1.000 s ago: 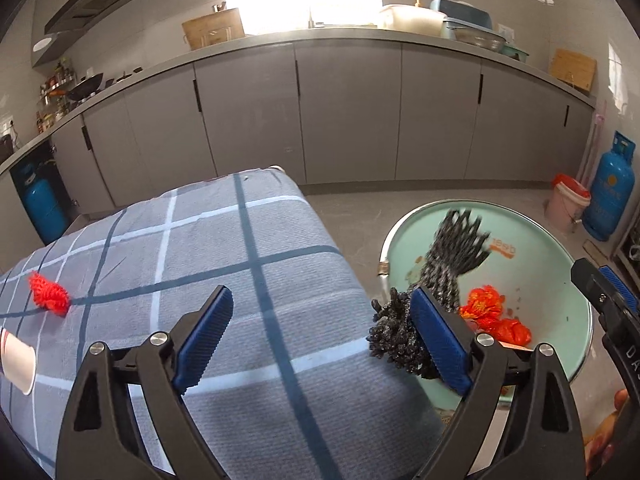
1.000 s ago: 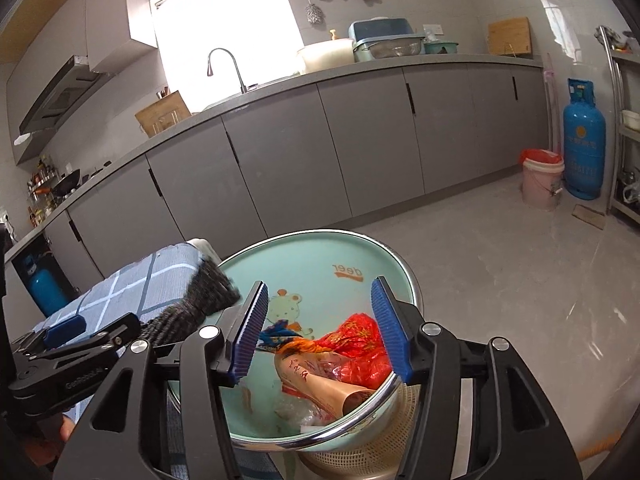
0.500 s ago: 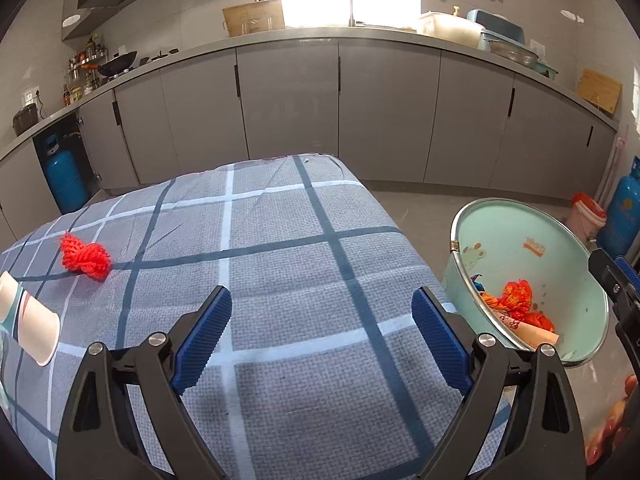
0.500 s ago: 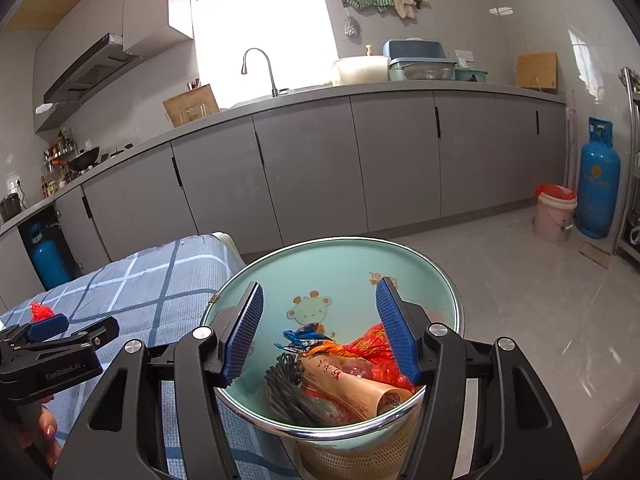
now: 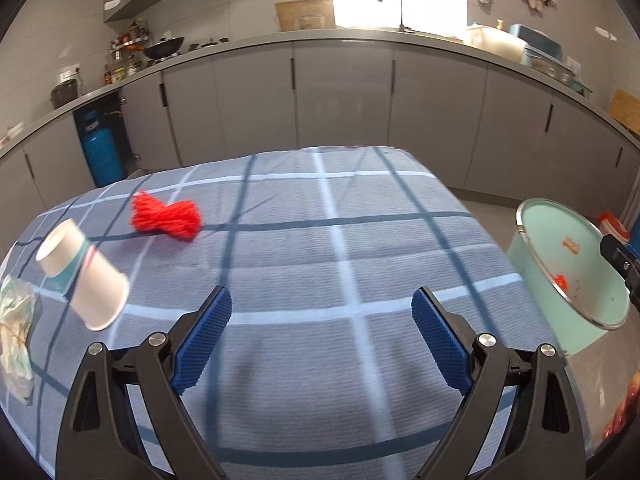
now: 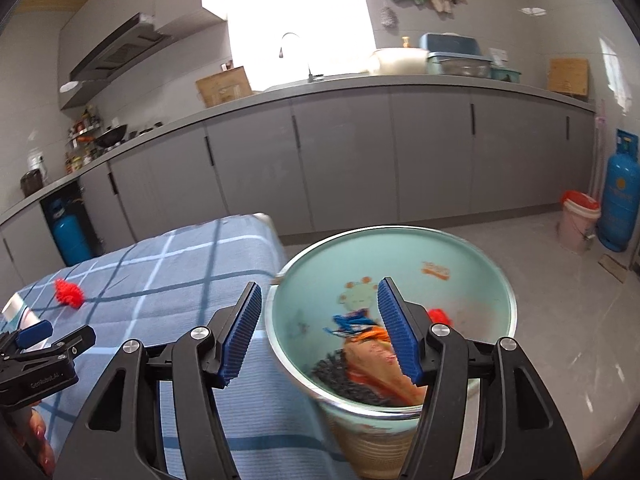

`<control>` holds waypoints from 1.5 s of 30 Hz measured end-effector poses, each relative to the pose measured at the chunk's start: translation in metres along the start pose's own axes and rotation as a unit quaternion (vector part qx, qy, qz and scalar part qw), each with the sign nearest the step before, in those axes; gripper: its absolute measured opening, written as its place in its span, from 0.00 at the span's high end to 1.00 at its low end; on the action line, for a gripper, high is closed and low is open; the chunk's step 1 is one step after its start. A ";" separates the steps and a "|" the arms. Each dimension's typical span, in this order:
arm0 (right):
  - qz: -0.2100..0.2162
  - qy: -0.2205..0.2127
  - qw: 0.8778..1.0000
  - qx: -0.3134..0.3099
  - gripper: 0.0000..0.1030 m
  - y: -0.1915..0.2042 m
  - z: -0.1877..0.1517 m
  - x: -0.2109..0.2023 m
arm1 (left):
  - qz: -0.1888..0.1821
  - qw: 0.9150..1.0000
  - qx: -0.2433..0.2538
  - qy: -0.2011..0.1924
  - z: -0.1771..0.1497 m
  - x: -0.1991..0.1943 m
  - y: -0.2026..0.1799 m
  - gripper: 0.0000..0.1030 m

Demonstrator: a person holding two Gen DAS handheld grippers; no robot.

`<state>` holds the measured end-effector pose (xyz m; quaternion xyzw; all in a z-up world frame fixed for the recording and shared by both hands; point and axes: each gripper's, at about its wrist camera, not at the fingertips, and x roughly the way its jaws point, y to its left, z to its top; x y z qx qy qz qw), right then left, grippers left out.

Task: Collect trash
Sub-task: 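Grasp the white paper cup with the right tool while the left tool grasps the plastic glove bag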

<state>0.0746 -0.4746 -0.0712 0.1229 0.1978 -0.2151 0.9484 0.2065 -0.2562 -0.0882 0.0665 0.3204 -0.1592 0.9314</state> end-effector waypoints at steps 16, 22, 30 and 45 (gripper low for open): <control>0.128 0.032 0.986 -0.105 0.38 0.153 -0.017 0.003 | 0.107 0.992 -0.070 -0.005 -0.025 -0.031 0.141 0.12; 0.164 0.038 0.975 -0.142 0.38 0.209 -0.028 0.000 | 0.145 0.984 -0.105 -0.005 -0.034 -0.047 0.193 0.12; 0.202 0.048 0.963 -0.171 0.38 0.265 -0.041 -0.007 | 0.184 0.972 -0.144 0.000 -0.048 -0.061 0.253 0.12; 0.257 0.067 0.938 -0.222 0.24 0.365 -0.062 0.003 | 0.206 0.963 -0.172 0.001 -0.047 -0.039 0.317 0.11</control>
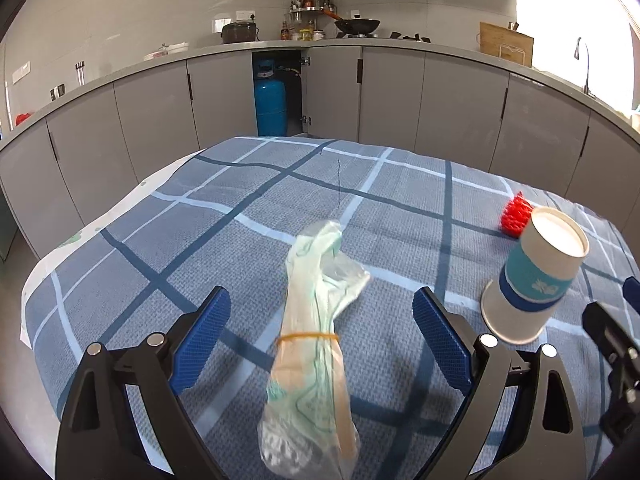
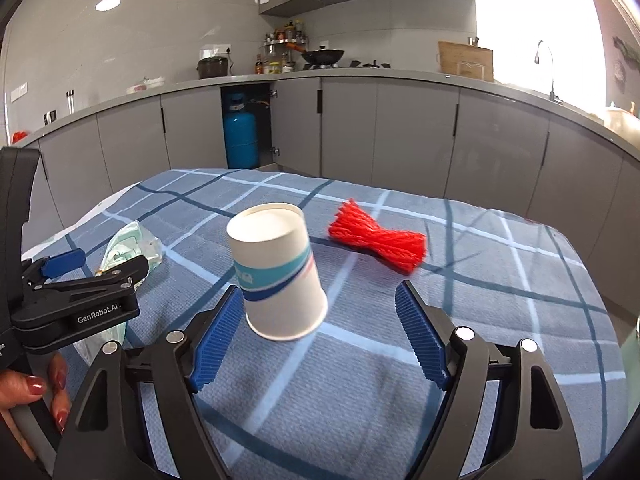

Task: Collect trash
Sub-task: 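Grasp the white paper cup with the right tool while the left tool grasps the plastic glove bag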

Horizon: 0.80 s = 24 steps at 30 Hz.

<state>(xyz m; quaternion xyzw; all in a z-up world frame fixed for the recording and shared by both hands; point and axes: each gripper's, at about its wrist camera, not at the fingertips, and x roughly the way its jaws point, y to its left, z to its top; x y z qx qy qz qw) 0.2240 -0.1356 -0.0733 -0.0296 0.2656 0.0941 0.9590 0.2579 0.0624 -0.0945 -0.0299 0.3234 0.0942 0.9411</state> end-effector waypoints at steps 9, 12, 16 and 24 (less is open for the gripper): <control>0.013 0.030 0.999 0.001 0.22 0.013 0.009 0.032 | -0.022 1.000 0.004 0.013 0.007 0.020 -0.002 0.11; 0.011 0.040 0.999 -0.001 0.22 0.016 0.012 0.042 | -0.024 0.999 0.012 0.025 0.008 0.027 -0.005 0.12; 0.011 0.056 0.998 -0.004 0.35 0.018 0.013 0.050 | -0.025 0.999 0.024 0.024 0.007 0.026 -0.009 0.19; 0.008 0.050 0.998 -0.032 0.46 0.029 0.011 0.048 | -0.015 0.999 0.022 0.033 0.007 0.030 -0.009 0.29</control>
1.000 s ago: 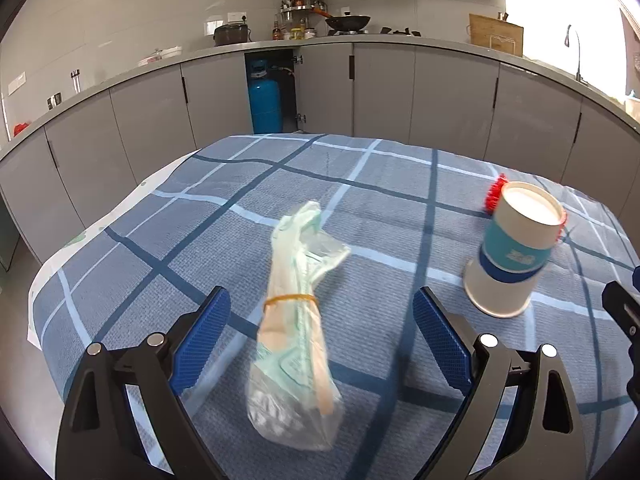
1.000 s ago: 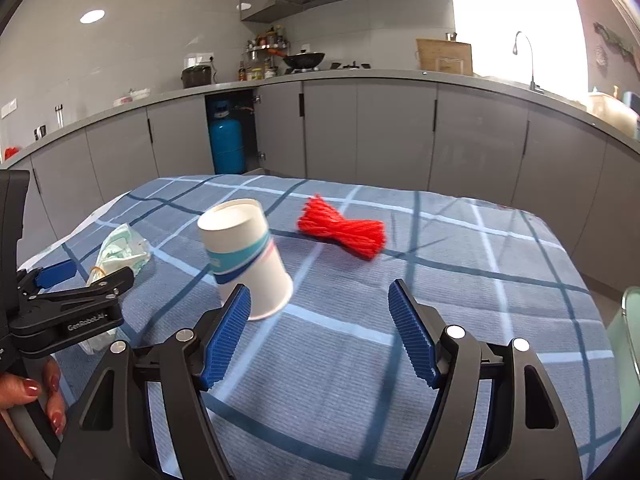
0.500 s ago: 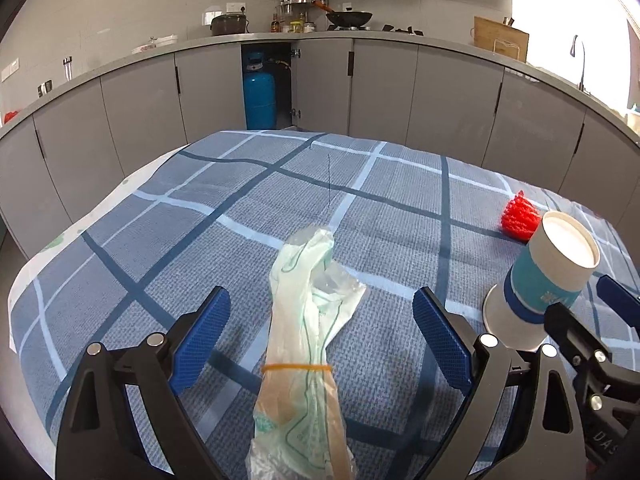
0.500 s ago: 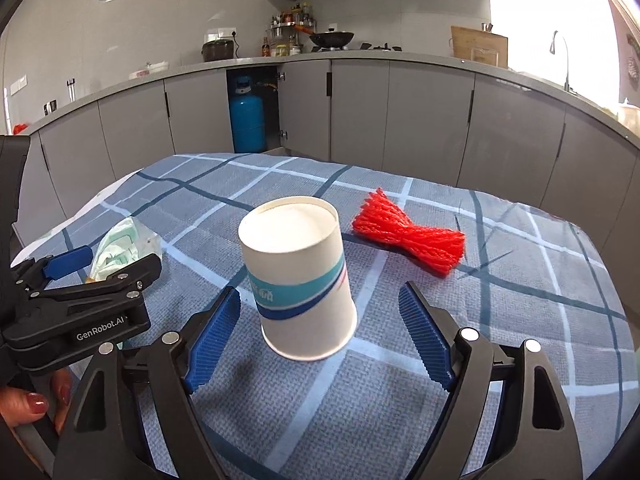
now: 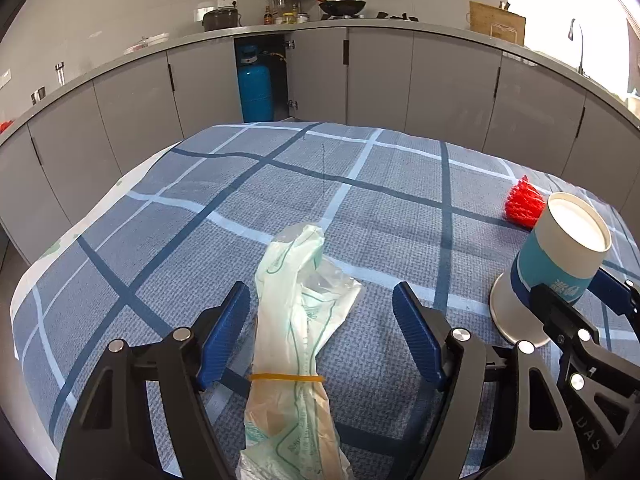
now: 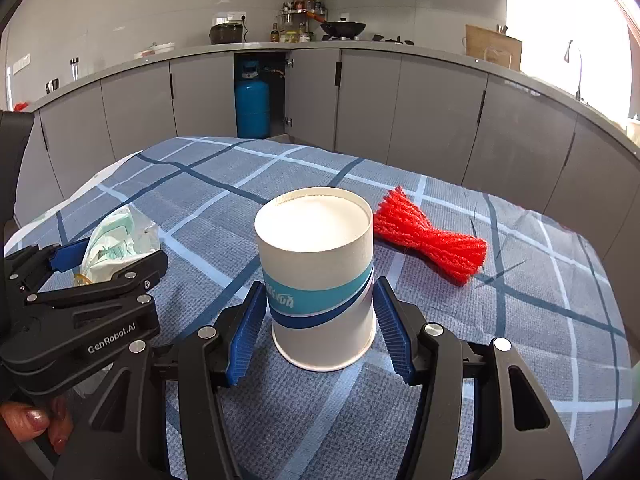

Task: Collect trash
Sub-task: 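Grasp the white paper cup with the right tool while the left tool grasps the plastic glove bag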

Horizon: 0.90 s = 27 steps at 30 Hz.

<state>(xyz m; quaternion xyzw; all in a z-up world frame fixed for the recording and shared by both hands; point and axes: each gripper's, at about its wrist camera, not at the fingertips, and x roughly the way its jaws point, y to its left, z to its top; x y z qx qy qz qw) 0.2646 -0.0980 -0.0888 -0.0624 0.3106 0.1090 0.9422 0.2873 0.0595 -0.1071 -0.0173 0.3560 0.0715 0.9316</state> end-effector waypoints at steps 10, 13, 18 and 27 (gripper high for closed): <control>-0.004 0.003 1.000 0.015 0.46 -0.005 0.001 0.003 | -0.003 1.000 0.004 0.018 0.000 0.006 -0.001 0.38; -0.004 0.002 1.000 0.017 0.46 -0.006 0.001 0.003 | -0.007 1.000 0.003 0.021 0.000 0.007 0.000 0.42; -0.003 0.000 1.000 0.020 0.46 -0.007 0.001 0.002 | -0.013 0.999 0.007 0.030 0.000 0.010 -0.001 0.55; -0.002 -0.004 1.000 0.020 0.46 -0.008 0.000 0.000 | -0.019 0.999 0.002 0.026 -0.001 0.009 0.001 0.65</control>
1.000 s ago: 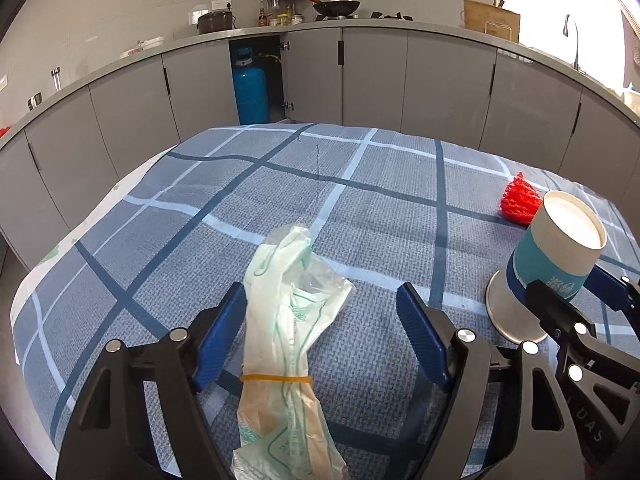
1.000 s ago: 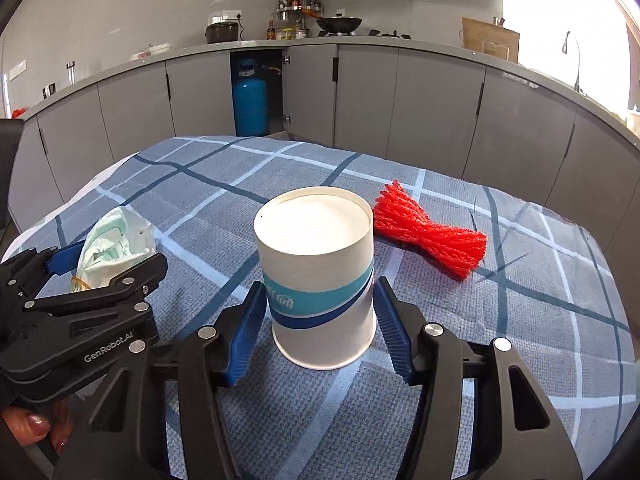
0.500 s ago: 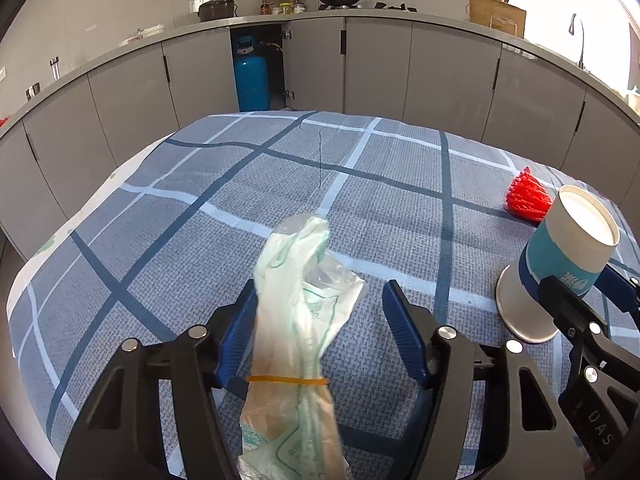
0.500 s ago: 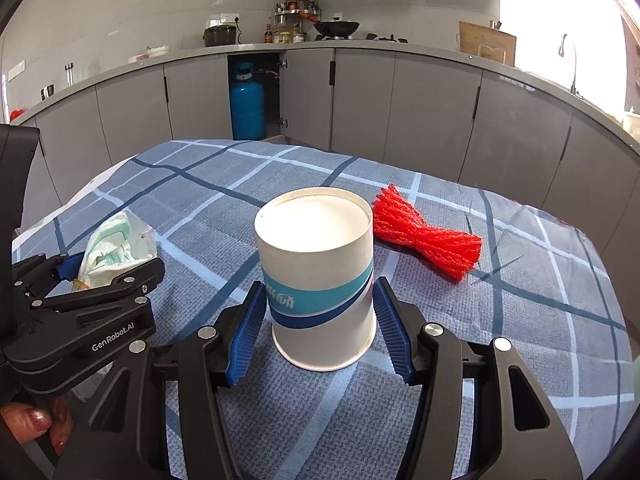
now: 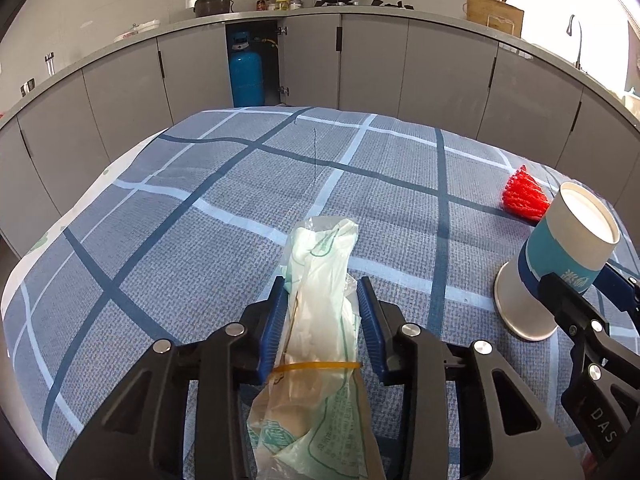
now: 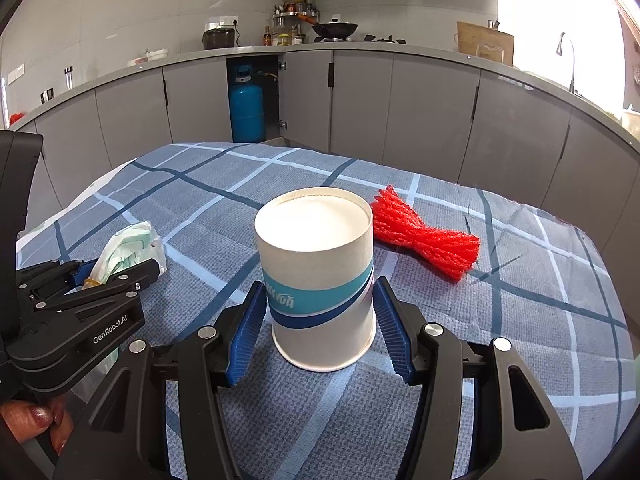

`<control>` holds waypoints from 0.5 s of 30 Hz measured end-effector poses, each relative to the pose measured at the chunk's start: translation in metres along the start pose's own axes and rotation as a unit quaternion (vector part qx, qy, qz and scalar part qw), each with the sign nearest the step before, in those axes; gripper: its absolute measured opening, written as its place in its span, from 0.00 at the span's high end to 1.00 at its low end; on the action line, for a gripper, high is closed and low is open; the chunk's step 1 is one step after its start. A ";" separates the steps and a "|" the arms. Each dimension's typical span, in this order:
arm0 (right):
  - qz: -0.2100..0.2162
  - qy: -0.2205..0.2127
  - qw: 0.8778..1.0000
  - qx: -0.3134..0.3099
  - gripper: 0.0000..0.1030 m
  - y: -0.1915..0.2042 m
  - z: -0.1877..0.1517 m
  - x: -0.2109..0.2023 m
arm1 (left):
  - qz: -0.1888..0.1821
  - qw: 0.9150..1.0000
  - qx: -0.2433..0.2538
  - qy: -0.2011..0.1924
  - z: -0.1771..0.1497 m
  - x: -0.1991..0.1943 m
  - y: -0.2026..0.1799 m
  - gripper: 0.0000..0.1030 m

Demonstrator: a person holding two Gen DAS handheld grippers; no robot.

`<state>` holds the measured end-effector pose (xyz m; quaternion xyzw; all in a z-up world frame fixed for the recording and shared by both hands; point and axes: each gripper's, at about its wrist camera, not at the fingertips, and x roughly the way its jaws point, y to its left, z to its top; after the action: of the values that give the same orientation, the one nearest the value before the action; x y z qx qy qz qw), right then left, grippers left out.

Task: Collect trash
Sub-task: 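Grasp the white paper cup with the right tool while the left tool grasps the plastic glove bag, then carry the paper cup and glove bag over the bucket and release both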

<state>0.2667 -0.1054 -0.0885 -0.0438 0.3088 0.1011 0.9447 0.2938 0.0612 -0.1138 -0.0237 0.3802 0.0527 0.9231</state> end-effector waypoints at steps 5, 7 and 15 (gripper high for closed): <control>0.003 0.000 1.000 0.005 0.46 -0.002 -0.001 -0.001 | 0.001 1.000 0.009 -0.002 0.000 -0.001 -0.003 0.67; 0.004 -0.001 1.000 0.008 0.46 -0.004 -0.001 -0.002 | 0.001 1.000 0.012 -0.001 0.000 0.000 -0.004 0.68; 0.003 -0.004 1.000 0.014 0.46 -0.006 -0.001 -0.003 | -0.001 1.000 0.010 -0.008 0.000 -0.002 -0.004 0.70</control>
<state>0.2652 -0.1120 -0.0868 -0.0289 0.3065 0.0999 0.9462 0.2927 0.0571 -0.1120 -0.0143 0.3736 0.0480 0.9263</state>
